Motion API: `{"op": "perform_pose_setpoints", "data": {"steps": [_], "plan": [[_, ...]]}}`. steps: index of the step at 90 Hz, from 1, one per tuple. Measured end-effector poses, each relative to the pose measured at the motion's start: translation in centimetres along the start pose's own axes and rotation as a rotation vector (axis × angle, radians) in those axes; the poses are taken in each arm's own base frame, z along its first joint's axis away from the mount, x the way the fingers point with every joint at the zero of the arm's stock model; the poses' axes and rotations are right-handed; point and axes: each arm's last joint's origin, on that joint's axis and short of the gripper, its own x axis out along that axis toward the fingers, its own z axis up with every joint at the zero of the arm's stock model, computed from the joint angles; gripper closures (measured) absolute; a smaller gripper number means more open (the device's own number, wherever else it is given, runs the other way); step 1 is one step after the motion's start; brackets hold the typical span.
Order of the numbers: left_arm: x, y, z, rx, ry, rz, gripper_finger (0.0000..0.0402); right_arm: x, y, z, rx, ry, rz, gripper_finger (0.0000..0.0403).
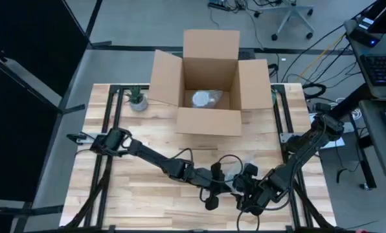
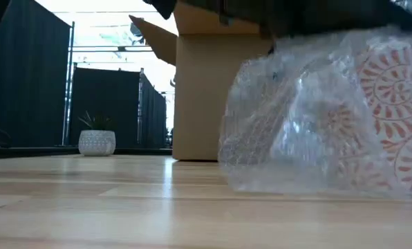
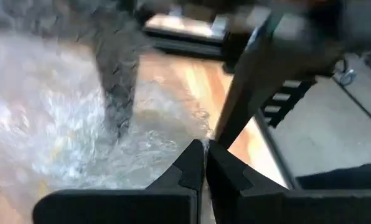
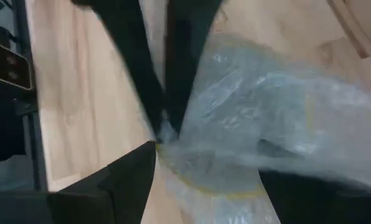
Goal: Wrap mug
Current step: Wrap the orange mug with the bubble wrap
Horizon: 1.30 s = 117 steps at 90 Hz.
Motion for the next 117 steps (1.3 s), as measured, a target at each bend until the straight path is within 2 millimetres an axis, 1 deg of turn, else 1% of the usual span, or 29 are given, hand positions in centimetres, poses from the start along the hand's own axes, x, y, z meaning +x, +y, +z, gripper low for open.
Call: {"op": "perform_pose_setpoints", "data": {"steps": [15, 21, 26, 32, 51, 60, 71, 76, 82, 98, 107, 117], "plan": [[0.3, 0.5, -0.3, -0.022, 0.009, 0.006, 0.0400, -2.4, -0.1, -0.1, -0.029, 0.093, 0.142, 0.0145], [0.3, 0.5, -0.3, -0.022, 0.009, 0.007, 0.0400, -3.3, -0.3, 0.0, -0.029, 0.089, 0.175, 0.0145], [0.3, 0.5, -0.3, -0.022, 0.008, 0.007, 0.0400, -3.8, -0.4, 0.2, -0.039, 0.044, 0.171, 0.0145], [0.3, 0.5, -0.3, -0.022, 0.005, 0.006, 0.0400, -3.9, -0.5, 0.5, -0.069, -0.016, 0.153, 0.0145], [0.3, 0.5, -0.3, -0.022, 0.006, 0.006, 0.0400, -4.1, 0.1, 1.0, -0.171, -0.104, 0.191, 0.0145], [0.3, 0.5, -0.3, -0.022, 0.006, 0.006, 0.0400, -4.1, 0.5, 1.4, -0.186, -0.149, 0.223, 0.0145], [0.3, 0.5, -0.3, -0.022, 0.006, 0.006, 0.0400, -4.2, 0.8, 1.3, -0.199, -0.168, 0.223, 0.0145], [0.3, 0.5, -0.3, -0.022, 0.007, 0.006, 0.0400, -3.9, 0.8, 1.3, -0.226, -0.185, 0.195, 0.0145], [0.3, 0.5, -0.3, -0.022, 0.007, 0.006, 0.0400, -3.1, 0.9, 1.2, -0.286, -0.183, 0.157, 0.0145], [0.3, 0.5, -0.3, -0.022, 0.007, 0.006, 0.0400, -0.8, 1.1, 0.4, -0.372, -0.099, 0.084, 0.0145], [0.3, 0.5, -0.3, -0.022, 0.007, 0.006, 0.0400, -0.1, 0.8, -0.1, -0.365, -0.049, 0.038, 0.0145], [0.3, 0.5, -0.4, -0.023, 0.007, 0.006, 0.0400, 0.7, 0.5, 0.2, -0.347, -0.040, 0.005, 0.0145]]}}
